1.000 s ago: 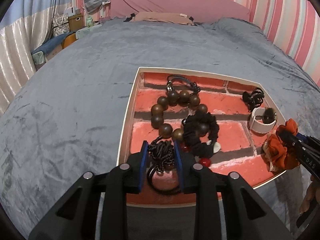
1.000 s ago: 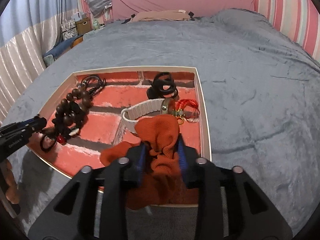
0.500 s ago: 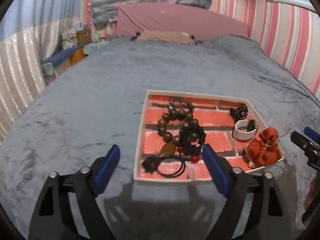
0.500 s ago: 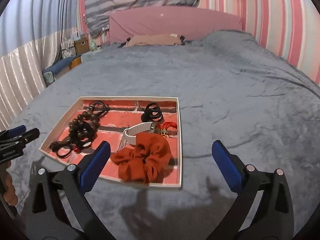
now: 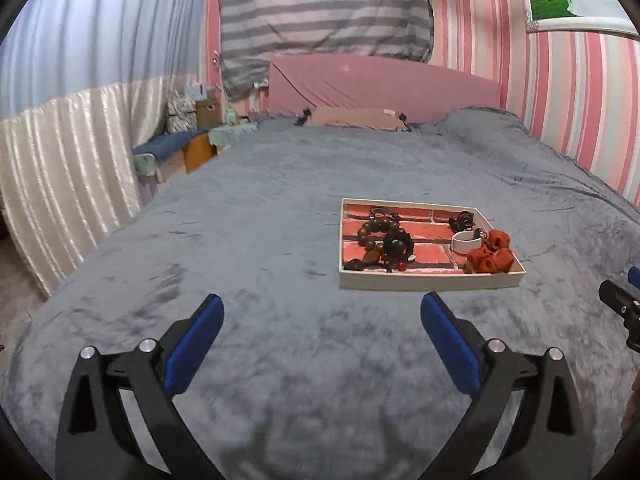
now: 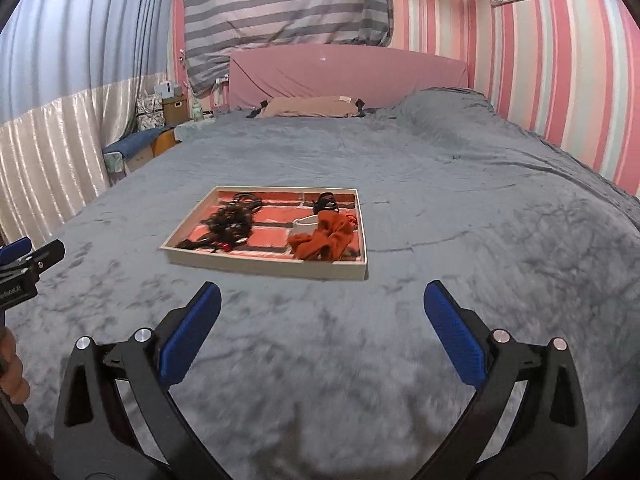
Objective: Organize jewelry
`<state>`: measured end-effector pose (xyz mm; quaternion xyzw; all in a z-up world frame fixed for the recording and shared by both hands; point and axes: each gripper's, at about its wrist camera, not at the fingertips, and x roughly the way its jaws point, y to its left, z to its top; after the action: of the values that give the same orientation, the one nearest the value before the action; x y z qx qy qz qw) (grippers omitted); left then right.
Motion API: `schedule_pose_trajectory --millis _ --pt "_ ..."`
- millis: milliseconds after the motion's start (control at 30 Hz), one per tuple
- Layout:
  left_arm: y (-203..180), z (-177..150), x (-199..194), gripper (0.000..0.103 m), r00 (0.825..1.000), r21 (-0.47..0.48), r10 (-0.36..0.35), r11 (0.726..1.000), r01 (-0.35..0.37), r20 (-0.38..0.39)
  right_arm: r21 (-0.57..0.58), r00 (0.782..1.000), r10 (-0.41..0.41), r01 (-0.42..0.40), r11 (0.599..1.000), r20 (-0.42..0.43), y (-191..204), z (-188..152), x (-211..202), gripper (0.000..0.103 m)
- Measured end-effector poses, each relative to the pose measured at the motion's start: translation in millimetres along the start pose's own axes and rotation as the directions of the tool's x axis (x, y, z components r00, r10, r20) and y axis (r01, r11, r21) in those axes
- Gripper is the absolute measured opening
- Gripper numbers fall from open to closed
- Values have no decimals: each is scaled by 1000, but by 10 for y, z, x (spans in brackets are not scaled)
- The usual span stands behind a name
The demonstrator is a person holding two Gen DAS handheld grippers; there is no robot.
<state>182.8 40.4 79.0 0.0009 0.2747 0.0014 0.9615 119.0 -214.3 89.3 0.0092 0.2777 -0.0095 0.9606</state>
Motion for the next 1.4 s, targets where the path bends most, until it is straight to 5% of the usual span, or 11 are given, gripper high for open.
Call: schedule_pose_trajectory --millis 233,367,1400 --pt "39 -284 -630 99 994 5 77 997 -77 73 20 999 -27 26 999 47 121 -259 -576 99" --pt "-49 -444 -852 99 995 35 40 998 -43 89 7 996 -54 53 999 75 173 -384 -799 99" --pt "-277 -656 -1034 99 996 86 -1 996 -7 89 6 991 -105 105 994 78 177 -625 -1043 99"
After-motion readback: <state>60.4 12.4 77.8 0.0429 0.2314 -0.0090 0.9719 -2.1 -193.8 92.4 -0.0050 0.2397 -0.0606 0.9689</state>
